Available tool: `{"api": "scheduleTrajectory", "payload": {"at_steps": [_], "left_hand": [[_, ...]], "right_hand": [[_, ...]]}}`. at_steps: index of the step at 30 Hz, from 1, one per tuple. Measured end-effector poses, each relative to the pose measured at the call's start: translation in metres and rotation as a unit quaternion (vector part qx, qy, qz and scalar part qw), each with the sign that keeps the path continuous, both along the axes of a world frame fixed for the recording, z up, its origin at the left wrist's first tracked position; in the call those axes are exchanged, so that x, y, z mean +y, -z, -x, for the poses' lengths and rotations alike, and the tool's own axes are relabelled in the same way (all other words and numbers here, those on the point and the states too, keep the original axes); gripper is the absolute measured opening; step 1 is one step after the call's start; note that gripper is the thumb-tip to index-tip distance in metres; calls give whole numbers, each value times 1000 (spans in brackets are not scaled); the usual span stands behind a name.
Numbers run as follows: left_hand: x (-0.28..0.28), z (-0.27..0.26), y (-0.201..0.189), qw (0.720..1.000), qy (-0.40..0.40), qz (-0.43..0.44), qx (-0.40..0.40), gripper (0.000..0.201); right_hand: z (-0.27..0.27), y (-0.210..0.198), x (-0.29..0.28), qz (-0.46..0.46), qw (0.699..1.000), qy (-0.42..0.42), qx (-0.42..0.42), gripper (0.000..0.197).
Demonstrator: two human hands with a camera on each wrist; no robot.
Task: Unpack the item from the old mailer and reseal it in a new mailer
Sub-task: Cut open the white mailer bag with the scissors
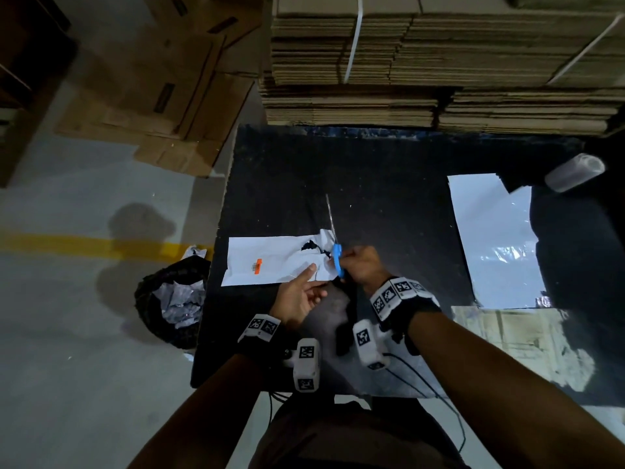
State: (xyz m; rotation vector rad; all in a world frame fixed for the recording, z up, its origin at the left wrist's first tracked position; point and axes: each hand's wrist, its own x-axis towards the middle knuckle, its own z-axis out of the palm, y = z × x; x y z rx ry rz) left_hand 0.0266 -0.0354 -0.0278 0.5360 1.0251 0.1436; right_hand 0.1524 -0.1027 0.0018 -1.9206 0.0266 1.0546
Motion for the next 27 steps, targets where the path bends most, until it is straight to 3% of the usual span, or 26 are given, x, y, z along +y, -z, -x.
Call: {"api": "scheduleTrajectory", "payload": {"at_steps": [4,6,10,19,24,27], "left_hand": [[5,-2,1,999,30,-15,19,14],[4,-4,1,1000,7,-24,18,15],[2,-10,1,998,-38,-41,22,12],[-2,-9,12,997,-37,-68,14,6],[-3,-6,13,996,-29,-80,8,11],[-4,-7,13,996,-25,-86,14,12]], "right_hand": [[-11,-2,-2,40,989,-107,-90,14],[-17,4,-6,52,987,-101,-114,15],[-4,-3,-27,-8,1000,-5,-22,18],[35,-5,-104,-8,992,-77,96,8],[42,-2,-104,-4,995,-65,69,19],[38,2,-104,7,991,-136,-5,32]]}}
